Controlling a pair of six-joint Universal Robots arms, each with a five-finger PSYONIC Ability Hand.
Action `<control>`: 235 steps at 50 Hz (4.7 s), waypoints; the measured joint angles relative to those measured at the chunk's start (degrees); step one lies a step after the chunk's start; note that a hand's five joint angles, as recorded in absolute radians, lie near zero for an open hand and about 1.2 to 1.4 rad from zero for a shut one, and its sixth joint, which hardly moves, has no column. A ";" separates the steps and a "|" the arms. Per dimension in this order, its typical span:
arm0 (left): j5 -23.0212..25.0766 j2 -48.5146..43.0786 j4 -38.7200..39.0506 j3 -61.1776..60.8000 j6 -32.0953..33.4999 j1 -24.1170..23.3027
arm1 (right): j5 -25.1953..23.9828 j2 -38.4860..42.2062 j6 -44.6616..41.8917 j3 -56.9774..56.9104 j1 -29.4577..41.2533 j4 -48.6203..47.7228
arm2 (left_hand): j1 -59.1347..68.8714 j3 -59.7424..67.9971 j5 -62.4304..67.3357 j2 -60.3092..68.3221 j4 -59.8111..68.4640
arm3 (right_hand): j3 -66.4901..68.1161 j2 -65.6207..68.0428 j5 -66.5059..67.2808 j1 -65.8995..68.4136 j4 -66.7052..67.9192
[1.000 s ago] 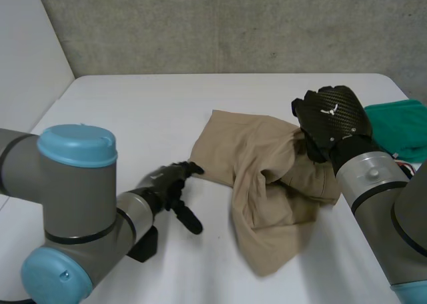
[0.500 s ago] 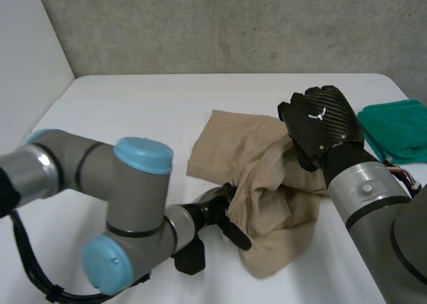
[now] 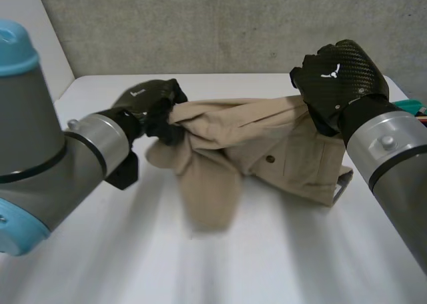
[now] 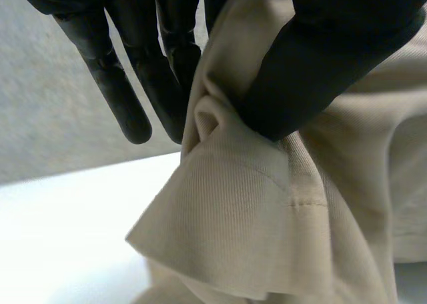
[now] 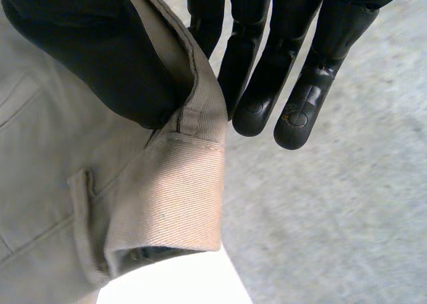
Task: Fold the laundry.
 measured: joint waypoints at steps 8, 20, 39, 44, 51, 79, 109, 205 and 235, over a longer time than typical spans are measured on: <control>-6.19 -0.69 -0.95 -0.64 15.36 0.00 | -0.51 7.95 5.78 -8.39 0.34 12.14 | 0.00 0.00 0.00 0.12 0.00 | 0.00 0.00 0.00 0.00 0.00; -8.60 -11.26 7.63 3.00 34.60 -1.32 | -0.92 21.51 6.97 -18.85 0.39 16.93 | 0.00 0.06 0.00 0.12 0.00 | 0.00 0.00 0.09 0.00 0.00; -6.15 -7.31 62.49 7.53 45.30 -0.57 | -1.49 25.73 5.43 -34.54 0.51 -35.66 | 0.38 0.07 1.03 0.18 0.00 | 0.00 0.00 0.25 0.00 0.00; -6.92 -7.02 58.72 3.51 45.04 -0.29 | -5.13 25.48 4.61 -31.66 0.51 -36.09 | 0.38 0.07 1.03 0.20 0.00 | 0.00 0.00 0.33 0.00 0.01; -9.54 -7.55 48.32 -6.02 44.85 -0.36 | -12.66 28.40 3.05 -23.84 0.57 -26.09 | 0.38 0.11 1.03 0.20 0.00 | 0.00 0.00 0.47 0.00 0.00; -12.54 -3.72 22.41 -18.65 37.56 -3.51 | -3.43 27.97 12.60 -9.59 -0.13 0.24 | -52.27 -55.87 -53.25 -56.07 -37.46 | 0.00 0.00 0.49 0.01 0.01; -11.76 8.91 6.36 -30.84 14.90 2.47 | -4.30 27.65 16.75 -4.28 -0.14 -0.02 | -14.86 -19.85 -17.51 -19.52 -0.76 | 0.00 0.00 0.49 0.00 0.01; -3.93 13.79 -9.81 -21.21 37.33 4.69 | -3.99 15.97 -4.55 -8.84 -3.58 30.06 | 0.76 0.00 1.57 0.20 19.41 | 0.00 0.00 0.49 0.00 0.01; -6.69 -19.35 22.88 2.56 42.45 2.46 | 0.84 37.88 -2.43 -29.55 -3.87 10.40 | 1.41 0.07 1.95 0.27 19.52 | 0.00 0.00 0.51 0.00 0.01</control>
